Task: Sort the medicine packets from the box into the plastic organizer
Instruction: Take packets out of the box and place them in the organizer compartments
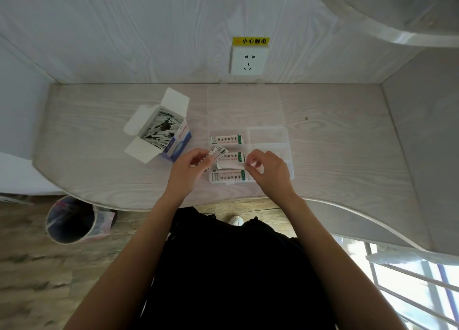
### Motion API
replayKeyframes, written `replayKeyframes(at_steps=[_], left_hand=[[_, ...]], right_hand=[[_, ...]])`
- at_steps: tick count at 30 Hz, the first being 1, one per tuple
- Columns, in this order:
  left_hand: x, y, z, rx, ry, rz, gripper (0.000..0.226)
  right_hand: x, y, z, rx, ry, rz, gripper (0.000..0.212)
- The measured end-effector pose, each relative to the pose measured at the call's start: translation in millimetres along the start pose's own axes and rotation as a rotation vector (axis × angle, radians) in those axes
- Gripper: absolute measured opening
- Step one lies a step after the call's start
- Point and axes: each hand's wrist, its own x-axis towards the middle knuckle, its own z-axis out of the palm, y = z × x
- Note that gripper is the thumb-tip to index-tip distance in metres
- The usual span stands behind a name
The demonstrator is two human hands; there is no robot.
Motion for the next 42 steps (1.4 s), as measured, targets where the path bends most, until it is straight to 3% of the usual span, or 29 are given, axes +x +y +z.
replayKeyframes(at_steps=[4, 8, 13, 17, 22, 25, 27, 30, 32, 37, 42], left_hand=[[0.2, 1.3, -3.8, 0.115, -0.074, 0.064, 0.011], [0.8, 1.7, 4.6, 0.289, -0.134, 0.113, 0.015], [6.2, 1.8, 13.1, 0.597, -0.107, 0.287, 0.008], [6.4, 3.6, 19.1, 0.809, -0.051, 0.437, 0.005], [0.7, 2.3, 26.0, 0.991, 0.017, 0.49, 0.014], [-0.6, -1.3, 25.5, 1.024, 0.037, 0.473, 0.022], [0.0, -1.3, 24.0, 1.041, 0.028, 0.476, 0.024], [0.7, -1.6, 21.7, 1.048, 0.046, 0.491, 0.02], [0.5, -3.8, 19.7, 1.04, 0.054, 0.499, 0.015], [5.6, -1.3, 17.8, 1.093, -0.063, 0.544, 0.024], [14.0, 8.6, 23.0, 1.226, -0.189, 0.587, 0.029]], right_hand=[[-4.8, 5.8, 2.3, -0.229, -0.013, -0.328, 0.011], [-2.9, 10.4, -0.8, -0.251, -0.088, -0.378, 0.004], [-0.6, 11.6, -5.0, -0.304, -0.159, -0.425, 0.014], [-2.7, 14.5, -10.8, -0.279, -0.181, -0.366, 0.02], [-4.2, 11.2, -9.8, -0.296, 0.049, -0.313, 0.018], [-2.3, 4.3, -2.7, -0.337, 0.062, -0.223, 0.008], [0.8, -4.9, -0.6, -0.396, 0.018, -0.17, 0.004], [6.3, -16.3, -0.2, -0.497, -0.181, -0.076, 0.028], [10.6, -19.7, -0.9, -0.513, -0.246, -0.042, 0.032], [15.7, -23.7, -0.7, -0.516, -0.288, -0.071, 0.021], [14.6, -24.3, -2.7, -0.549, -0.276, -0.102, 0.024]])
